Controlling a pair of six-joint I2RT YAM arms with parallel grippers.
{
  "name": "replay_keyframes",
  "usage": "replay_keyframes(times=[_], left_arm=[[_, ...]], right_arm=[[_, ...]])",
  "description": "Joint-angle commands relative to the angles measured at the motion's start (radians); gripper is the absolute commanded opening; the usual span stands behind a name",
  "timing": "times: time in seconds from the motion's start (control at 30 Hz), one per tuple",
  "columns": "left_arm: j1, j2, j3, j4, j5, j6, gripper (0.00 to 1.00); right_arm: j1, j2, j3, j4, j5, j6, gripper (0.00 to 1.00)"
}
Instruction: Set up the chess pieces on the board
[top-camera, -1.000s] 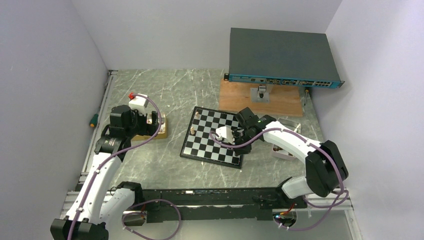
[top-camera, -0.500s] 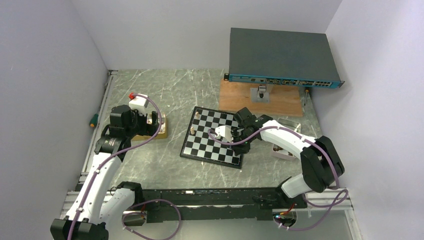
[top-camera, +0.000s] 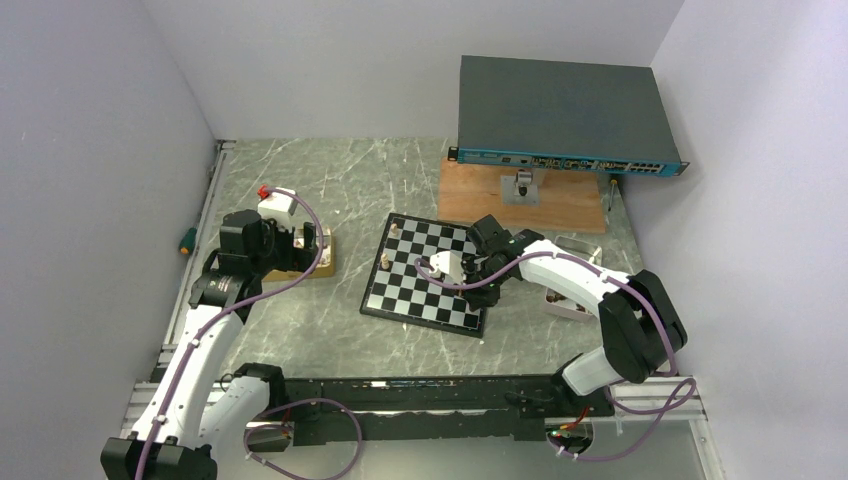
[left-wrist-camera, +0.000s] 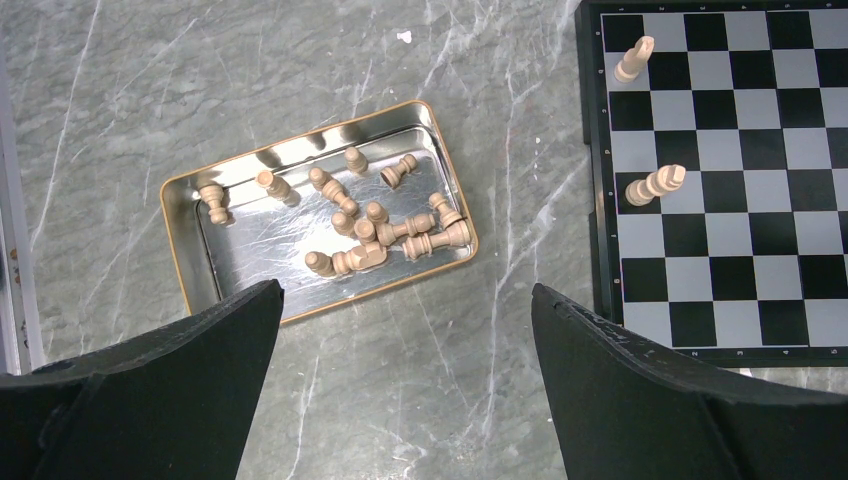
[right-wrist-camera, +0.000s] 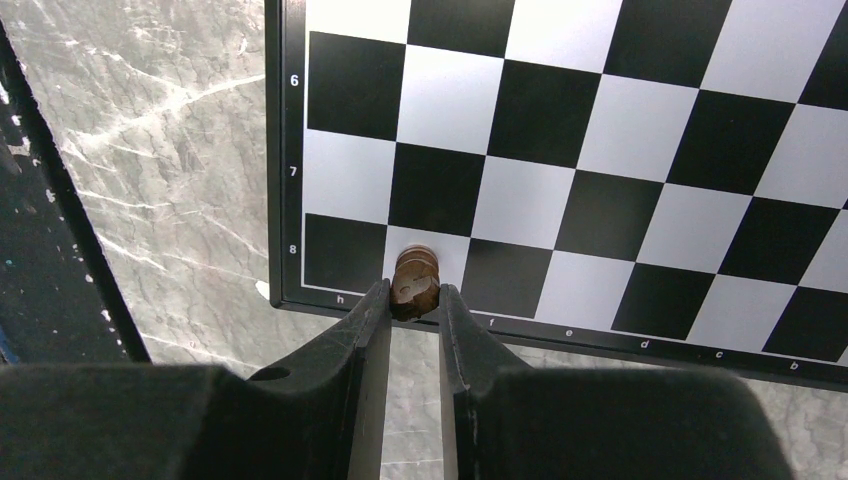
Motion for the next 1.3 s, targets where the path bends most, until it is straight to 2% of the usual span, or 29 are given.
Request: replay_keyframes(times=[0.0, 0.33, 0.47, 0.6, 0.73, 1.0, 1.1, 1.27], left_arm=[[0.007, -0.001, -0.003, 0.043, 0.02, 0.011, 1.0], [0.007, 0.0, -0.003, 0.044, 0.022, 0.012, 1.0], [0.008, 0.0, -0.003, 0.044, 0.025, 0.011, 1.0], [0.009, 0.0, -0.003, 0.043, 0.031, 0.009, 1.0], [0.012, 0.0, -0.004, 0.048, 0.052, 0.009, 1.0], [0.031, 0.013, -0.009, 0.07, 0.134, -0.008, 1.0], [0.041, 0.034, -0.006, 0.077, 0.195, -0.027, 1.0], [0.059, 0.098, 0.003, 0.091, 0.272, -0.158, 1.0]], right_arm=[[0.004, -0.002, -0.008, 0.018, 0.011, -0.002, 0.22], [0.004, -0.012, -0.01, 0.014, 0.003, -0.007, 0.32], [0.004, -0.021, -0.011, 0.016, -0.002, -0.004, 0.42], [0.003, -0.037, -0.001, 0.015, -0.017, 0.006, 0.57], [-0.023, -0.058, 0.029, -0.017, -0.085, 0.012, 0.67], [-0.127, -0.139, 0.083, -0.097, -0.316, -0.004, 0.71], [-0.141, -0.172, 0.078, -0.091, -0.352, 0.006, 0.72], [-0.153, -0.205, 0.083, -0.083, -0.36, 0.026, 0.72]])
